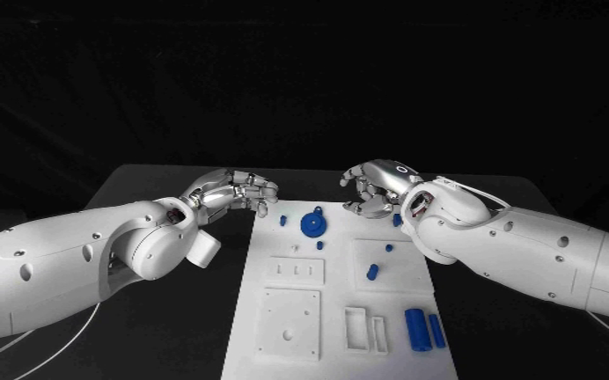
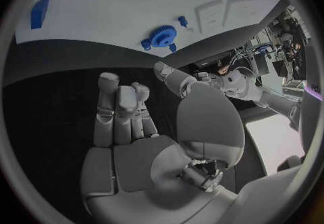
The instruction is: Assemble the parts on the task board
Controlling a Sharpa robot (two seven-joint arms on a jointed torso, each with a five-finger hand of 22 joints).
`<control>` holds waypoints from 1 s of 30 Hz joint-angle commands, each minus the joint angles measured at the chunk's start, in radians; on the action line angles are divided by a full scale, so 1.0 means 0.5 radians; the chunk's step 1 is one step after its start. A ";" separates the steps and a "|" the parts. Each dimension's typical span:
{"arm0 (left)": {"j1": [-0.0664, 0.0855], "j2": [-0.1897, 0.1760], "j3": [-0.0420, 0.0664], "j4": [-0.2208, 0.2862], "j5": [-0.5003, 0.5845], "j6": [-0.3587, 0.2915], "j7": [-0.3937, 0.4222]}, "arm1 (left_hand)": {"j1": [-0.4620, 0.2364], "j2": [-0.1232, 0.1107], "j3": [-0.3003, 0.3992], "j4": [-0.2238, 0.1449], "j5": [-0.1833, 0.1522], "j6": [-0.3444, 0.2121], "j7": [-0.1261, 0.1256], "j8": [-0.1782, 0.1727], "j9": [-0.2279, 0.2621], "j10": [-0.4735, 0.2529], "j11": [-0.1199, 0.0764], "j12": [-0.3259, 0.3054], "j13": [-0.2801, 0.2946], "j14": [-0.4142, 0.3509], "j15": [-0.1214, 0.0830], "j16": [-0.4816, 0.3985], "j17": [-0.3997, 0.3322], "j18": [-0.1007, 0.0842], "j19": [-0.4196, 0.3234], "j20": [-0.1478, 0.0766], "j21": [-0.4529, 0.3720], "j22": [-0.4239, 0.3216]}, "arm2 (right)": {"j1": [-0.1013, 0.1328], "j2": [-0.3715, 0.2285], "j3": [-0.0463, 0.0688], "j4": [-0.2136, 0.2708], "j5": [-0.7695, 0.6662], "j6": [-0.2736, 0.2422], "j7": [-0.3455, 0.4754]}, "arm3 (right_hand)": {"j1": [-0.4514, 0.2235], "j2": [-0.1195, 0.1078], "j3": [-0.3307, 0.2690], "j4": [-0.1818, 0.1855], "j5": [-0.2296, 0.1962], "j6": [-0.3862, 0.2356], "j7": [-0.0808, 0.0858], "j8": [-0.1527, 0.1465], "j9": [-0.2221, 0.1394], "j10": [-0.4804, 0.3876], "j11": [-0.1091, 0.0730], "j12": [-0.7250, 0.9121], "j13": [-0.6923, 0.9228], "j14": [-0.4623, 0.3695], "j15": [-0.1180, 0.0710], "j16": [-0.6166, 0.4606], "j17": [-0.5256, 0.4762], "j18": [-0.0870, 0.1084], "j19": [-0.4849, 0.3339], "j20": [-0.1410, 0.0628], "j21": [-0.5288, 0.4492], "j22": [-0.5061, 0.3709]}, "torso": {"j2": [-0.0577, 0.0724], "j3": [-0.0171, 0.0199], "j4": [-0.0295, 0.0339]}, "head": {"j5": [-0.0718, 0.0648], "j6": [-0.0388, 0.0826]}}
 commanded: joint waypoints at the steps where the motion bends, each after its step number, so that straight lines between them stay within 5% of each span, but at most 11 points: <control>1: 0.004 0.005 0.001 -0.003 -0.007 0.020 0.021 | 0.002 0.002 0.009 0.002 0.000 -0.015 0.003 -0.014 0.002 0.009 0.009 -0.007 0.002 -0.001 0.010 -0.010 0.003 0.026 -0.005 0.007 -0.010 0.003 | 0.002 0.009 0.001 0.002 0.129 0.139 0.069 | 0.040 0.022 0.008 -0.024 0.190 0.006 -0.006 0.009 -0.004 0.005 0.013 -0.001 -0.002 -0.003 0.015 -0.006 0.007 0.040 -0.001 -0.007 -0.010 0.034 | -0.002 0.0025 -0.008 | -0.005 0.009; 3: 0.004 0.008 0.001 -0.005 -0.007 0.020 0.021 | 0.002 0.002 0.009 0.003 0.000 -0.015 0.003 -0.014 0.002 0.009 0.009 -0.008 0.003 -0.001 0.010 -0.011 0.003 0.026 -0.005 0.007 -0.011 0.003 | 0.002 0.022 0.001 -0.006 0.129 0.186 0.067 | 0.069 0.067 0.031 -0.059 0.410 0.001 -0.008 0.010 -0.007 0.006 0.010 0.003 -0.002 -0.002 0.010 -0.005 0.011 0.040 -0.002 -0.005 -0.009 0.036 | -0.002 0.0043 -0.010 | -0.002 0.011; 6: 0.004 0.013 0.001 -0.011 -0.007 0.022 0.020 | 0.001 0.002 0.009 0.003 0.000 -0.015 0.003 -0.014 0.002 0.009 0.009 -0.008 0.003 0.000 0.010 -0.011 0.004 0.026 -0.005 0.007 -0.011 0.003 | 0.002 0.048 0.001 -0.022 0.130 0.269 0.053 | 0.090 0.155 0.070 -0.099 0.531 0.003 -0.015 0.013 -0.011 0.007 0.003 0.004 -0.004 -0.003 0.003 -0.006 0.014 0.041 -0.005 -0.001 -0.008 0.038 | -0.001 0.0081 -0.008 | 0.002 0.013; 8: 0.004 0.013 -0.001 -0.012 -0.007 0.022 0.020 | 0.001 0.002 0.009 0.003 0.000 -0.015 0.003 -0.014 0.002 0.009 0.009 -0.008 0.003 0.000 0.010 -0.011 0.004 0.026 -0.005 0.007 -0.011 0.003 | 0.002 0.076 0.001 -0.045 0.130 0.313 0.047 | 0.091 0.261 0.138 -0.123 0.618 -0.007 -0.028 0.010 -0.017 0.004 -0.009 0.002 -0.006 -0.005 -0.008 -0.008 0.016 0.040 -0.014 0.006 -0.011 0.039 | 0.000 0.0064 -0.004 | -0.002 0.012; 10: 0.003 0.015 -0.001 -0.013 -0.007 0.022 0.020 | 0.001 0.002 0.009 0.003 0.000 -0.015 0.003 -0.014 0.003 0.009 0.009 -0.008 0.003 0.000 0.010 -0.011 0.004 0.026 -0.005 0.007 -0.011 0.003 | 0.002 0.101 0.001 -0.063 0.122 0.324 0.042 | 0.048 0.317 0.230 -0.141 0.606 -0.014 -0.041 0.007 -0.025 0.001 -0.021 0.000 -0.007 -0.009 -0.013 -0.011 0.019 0.041 -0.026 0.018 -0.012 0.043 | -0.001 0.0052 -0.004 | -0.002 0.013; 13: 0.003 0.017 -0.001 -0.016 -0.007 0.022 0.020 | 0.001 0.002 0.009 0.003 0.000 -0.015 0.003 -0.014 0.003 0.009 0.009 -0.009 0.003 0.000 0.010 -0.011 0.004 0.026 -0.005 0.007 -0.011 0.003 | 0.002 0.147 0.000 -0.096 0.088 0.377 0.011 | -0.060 0.424 0.408 -0.189 0.458 -0.012 -0.040 0.011 -0.034 0.003 -0.019 0.006 -0.004 -0.007 -0.017 -0.008 0.026 0.041 -0.028 0.023 0.002 0.046 | 0.001 0.0022 -0.002 | -0.003 0.012; 15: 0.003 0.020 -0.001 -0.018 -0.007 0.024 0.020 | 0.001 0.002 0.009 0.003 0.000 -0.015 0.003 -0.014 0.003 0.010 0.009 -0.009 0.003 0.000 0.010 -0.011 0.004 0.026 -0.005 0.007 -0.011 0.003 | 0.002 0.182 -0.001 -0.120 0.037 0.406 -0.012 | -0.215 0.473 0.541 -0.256 0.473 -0.023 -0.052 0.014 -0.048 0.011 -0.032 0.016 -0.002 0.009 -0.029 0.002 0.037 0.041 -0.009 0.017 0.029 0.042 | 0.002 0.0015 -0.001 | -0.001 0.010; 22: 0.004 0.022 -0.001 -0.017 -0.007 0.022 0.019 | 0.002 0.002 0.009 0.003 0.000 -0.015 0.003 -0.014 0.003 0.010 0.009 -0.009 0.004 0.000 0.010 -0.012 0.005 0.026 -0.005 0.007 -0.011 0.004 | 0.000 0.237 -0.010 -0.141 -0.032 0.473 -0.056 | -0.315 0.542 0.635 -0.311 0.489 -0.049 -0.078 0.020 -0.057 0.020 -0.056 0.026 0.000 0.030 -0.051 0.027 0.063 0.041 -0.001 0.008 0.044 0.041 | 0.001 -0.0007 -0.004 | 0.004 0.002; 26: 0.004 0.023 -0.001 -0.017 -0.007 0.023 0.019 | 0.004 0.001 0.010 0.002 0.000 -0.014 0.003 -0.014 0.003 0.010 0.009 -0.010 0.004 0.000 0.010 -0.012 0.005 0.026 -0.005 0.006 -0.012 0.004 | -0.001 0.259 -0.013 -0.148 -0.051 0.499 -0.072 | -0.360 0.568 0.740 -0.335 0.331 -0.066 -0.095 0.027 -0.061 0.019 -0.072 0.032 0.000 0.035 -0.067 0.036 0.073 0.041 0.002 0.004 0.053 0.040 | 0.003 0.0000 -0.005 | 0.005 -0.003; 30: 0.004 0.025 -0.001 -0.018 -0.007 0.023 0.019 | 0.004 0.001 0.010 0.002 0.000 -0.014 0.003 -0.014 0.003 0.011 0.008 -0.010 0.004 0.000 0.010 -0.012 0.005 0.026 -0.005 0.006 -0.012 0.004 | -0.003 0.276 -0.017 -0.163 -0.068 0.502 -0.079 | -0.379 0.575 0.762 -0.339 0.316 -0.071 -0.100 0.031 -0.062 0.020 -0.076 0.034 0.000 0.037 -0.071 0.038 0.075 0.041 0.005 0.003 0.056 0.040 | 0.001 0.0001 -0.002 | 0.006 -0.006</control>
